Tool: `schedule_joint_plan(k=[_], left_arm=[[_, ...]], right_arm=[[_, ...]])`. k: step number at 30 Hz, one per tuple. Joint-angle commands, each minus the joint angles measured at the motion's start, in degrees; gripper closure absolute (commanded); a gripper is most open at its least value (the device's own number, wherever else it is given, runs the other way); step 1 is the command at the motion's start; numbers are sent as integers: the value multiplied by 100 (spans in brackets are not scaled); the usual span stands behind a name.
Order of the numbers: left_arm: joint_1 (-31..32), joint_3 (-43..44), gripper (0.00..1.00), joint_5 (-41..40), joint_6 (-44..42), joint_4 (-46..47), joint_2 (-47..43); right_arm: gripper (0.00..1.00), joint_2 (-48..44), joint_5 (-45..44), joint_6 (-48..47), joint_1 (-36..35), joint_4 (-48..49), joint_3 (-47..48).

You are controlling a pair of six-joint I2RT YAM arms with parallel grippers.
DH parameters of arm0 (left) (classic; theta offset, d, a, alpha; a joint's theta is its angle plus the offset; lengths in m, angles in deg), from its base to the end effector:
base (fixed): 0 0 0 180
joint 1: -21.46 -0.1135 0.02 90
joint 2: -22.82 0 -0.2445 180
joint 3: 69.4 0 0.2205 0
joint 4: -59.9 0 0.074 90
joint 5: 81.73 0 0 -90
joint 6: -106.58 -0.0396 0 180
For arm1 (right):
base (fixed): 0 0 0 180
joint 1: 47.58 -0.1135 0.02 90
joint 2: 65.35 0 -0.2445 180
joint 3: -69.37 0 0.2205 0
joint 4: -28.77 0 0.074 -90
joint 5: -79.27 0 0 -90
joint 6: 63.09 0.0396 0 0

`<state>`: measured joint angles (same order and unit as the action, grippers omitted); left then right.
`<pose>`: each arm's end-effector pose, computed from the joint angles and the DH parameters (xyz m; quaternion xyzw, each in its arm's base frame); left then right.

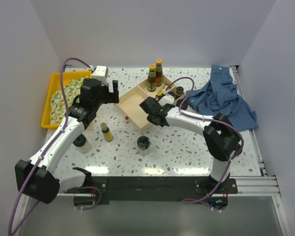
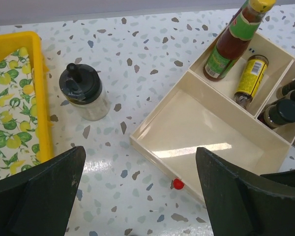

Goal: Organize the condiment bottles
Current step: Move the storage box to the center of the board.

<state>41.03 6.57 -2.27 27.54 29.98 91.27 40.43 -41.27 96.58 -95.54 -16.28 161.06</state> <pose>0.2410 -0.0780 0.3267 0.0112 0.8290 -0.0722 0.5545 0.2532 0.2508 0.2023 0.2439 0.9001 0.0881 0.3501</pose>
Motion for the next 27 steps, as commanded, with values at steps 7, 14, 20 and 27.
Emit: schedule_joint_plan(k=[7,14,20,27], left_arm=[[-6,1082,5,1501,-155,-283,862],[3,1961,17,2820,-225,-187,1741],[46,2515,31,3410,-287,32,2594],[573,3139,39,3042,-665,24,3560]], right_arm=[[98,-558,84,-603,-486,69,-190],[48,-962,-565,-1735,-451,-493,776],[37,-1945,-742,-2650,-328,-565,1138],[36,-3896,-478,-3987,-292,429,23]])
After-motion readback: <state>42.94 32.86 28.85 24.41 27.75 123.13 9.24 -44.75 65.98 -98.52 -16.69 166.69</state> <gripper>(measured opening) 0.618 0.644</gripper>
